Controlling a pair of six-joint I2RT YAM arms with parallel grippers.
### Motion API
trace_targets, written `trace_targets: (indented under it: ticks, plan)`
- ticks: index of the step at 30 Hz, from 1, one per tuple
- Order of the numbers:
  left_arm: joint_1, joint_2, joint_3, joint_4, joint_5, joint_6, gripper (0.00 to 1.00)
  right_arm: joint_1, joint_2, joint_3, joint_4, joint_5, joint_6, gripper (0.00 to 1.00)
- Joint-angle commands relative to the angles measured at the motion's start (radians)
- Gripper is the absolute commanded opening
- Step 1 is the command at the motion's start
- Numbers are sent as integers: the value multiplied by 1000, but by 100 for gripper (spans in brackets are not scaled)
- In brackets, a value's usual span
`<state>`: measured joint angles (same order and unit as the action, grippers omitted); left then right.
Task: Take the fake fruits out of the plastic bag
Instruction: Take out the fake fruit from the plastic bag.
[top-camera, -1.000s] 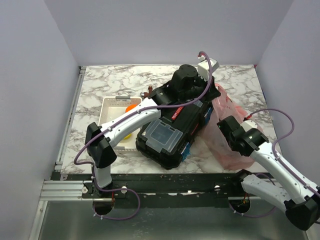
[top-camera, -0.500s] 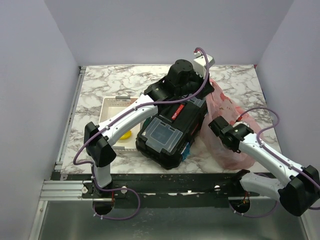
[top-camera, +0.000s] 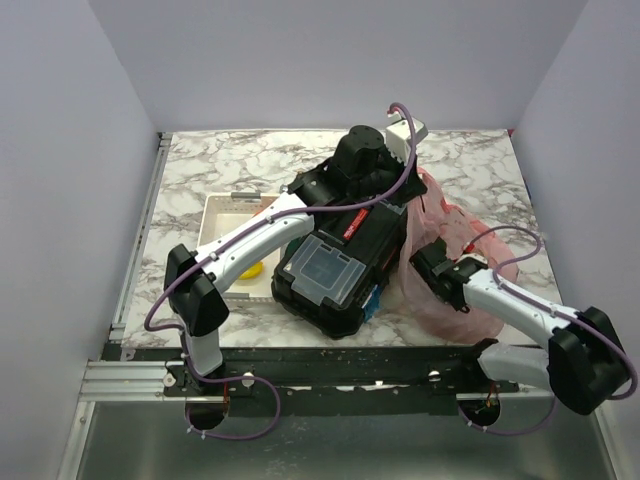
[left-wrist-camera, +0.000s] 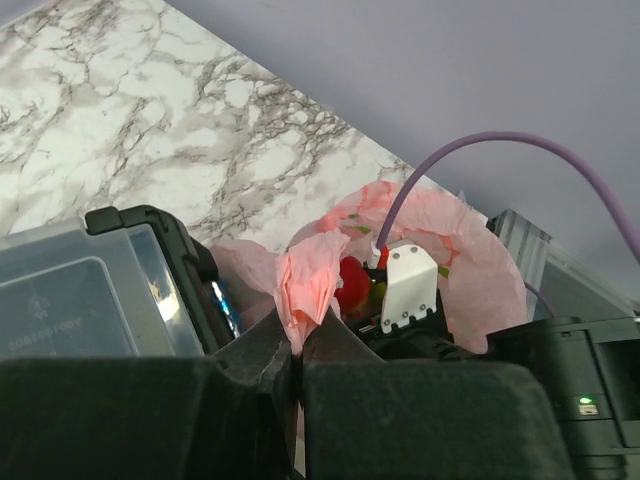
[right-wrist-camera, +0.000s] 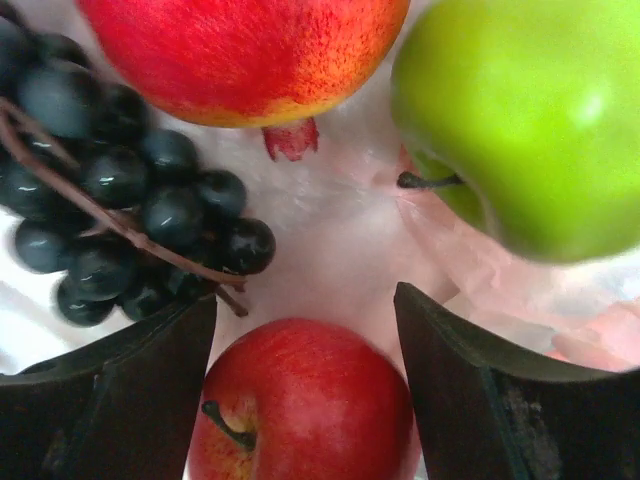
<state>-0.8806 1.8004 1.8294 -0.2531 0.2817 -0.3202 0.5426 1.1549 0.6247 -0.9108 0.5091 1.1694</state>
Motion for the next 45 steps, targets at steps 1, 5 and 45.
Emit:
trace_targets:
  ticks: [1,5,45]
  plan:
    - [3,-68,-27,30,17,-7,0,3,34,-65,131,-113,53,65]
    - [3,-64,-25,31,19,-18,0,3,3,-13,85,-116,27,49]
    - [-14,-255,64,-236,-149,18,72,3,-331,655,31,64,-363,28]
